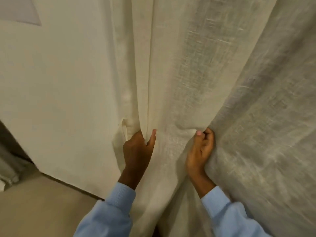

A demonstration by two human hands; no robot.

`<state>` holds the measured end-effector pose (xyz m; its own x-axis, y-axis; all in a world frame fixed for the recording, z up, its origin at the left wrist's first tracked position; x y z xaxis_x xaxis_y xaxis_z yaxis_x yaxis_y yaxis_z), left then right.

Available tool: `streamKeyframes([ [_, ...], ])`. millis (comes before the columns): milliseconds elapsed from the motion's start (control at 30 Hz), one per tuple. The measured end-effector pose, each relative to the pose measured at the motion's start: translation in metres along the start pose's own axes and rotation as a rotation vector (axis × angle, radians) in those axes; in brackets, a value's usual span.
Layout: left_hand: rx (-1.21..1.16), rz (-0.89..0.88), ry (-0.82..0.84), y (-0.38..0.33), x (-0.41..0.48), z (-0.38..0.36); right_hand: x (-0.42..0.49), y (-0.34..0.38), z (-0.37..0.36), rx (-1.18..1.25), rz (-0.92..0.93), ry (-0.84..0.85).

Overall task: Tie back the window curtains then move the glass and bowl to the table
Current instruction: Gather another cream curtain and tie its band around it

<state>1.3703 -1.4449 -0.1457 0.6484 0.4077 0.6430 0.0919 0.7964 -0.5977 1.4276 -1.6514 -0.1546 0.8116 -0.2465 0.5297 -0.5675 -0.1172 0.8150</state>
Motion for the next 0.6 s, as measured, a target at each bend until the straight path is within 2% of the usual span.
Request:
streamKeyframes([
  [67, 0.037, 0.04, 0.021, -0.007, -0.005, 0.001, -0.005, -0.001, -0.002, 0.043, -0.044, 0.085],
  [167, 0.028, 0.133, 0.05, -0.009, -0.011, 0.006, -0.012, 0.001, -0.003, -0.07, -0.043, 0.163],
  [300, 0.059, 0.06, 0.046, -0.017, -0.018, 0.008, -0.01, -0.009, 0.004, -0.195, -0.017, 0.106],
  [433, 0.034, 0.038, 0.08, -0.026, -0.03, 0.003, -0.006, -0.016, 0.006, -0.155, -0.089, 0.122],
  [600, 0.001, 0.094, 0.146, -0.059, -0.053, -0.004, -0.02, -0.01, -0.004, -0.116, -0.033, 0.417],
])
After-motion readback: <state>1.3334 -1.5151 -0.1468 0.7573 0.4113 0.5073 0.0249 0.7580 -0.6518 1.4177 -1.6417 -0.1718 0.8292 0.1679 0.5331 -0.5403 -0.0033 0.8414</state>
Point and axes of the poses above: each hand's wrist, its own x-axis towards the middle knuckle, its own z-axis out of the back of the hand, y = z × x, the point moved 8 cm from there along x, towards the middle knuckle, and after that the axes turned 7 degrees about y, right-handed, at the moved point
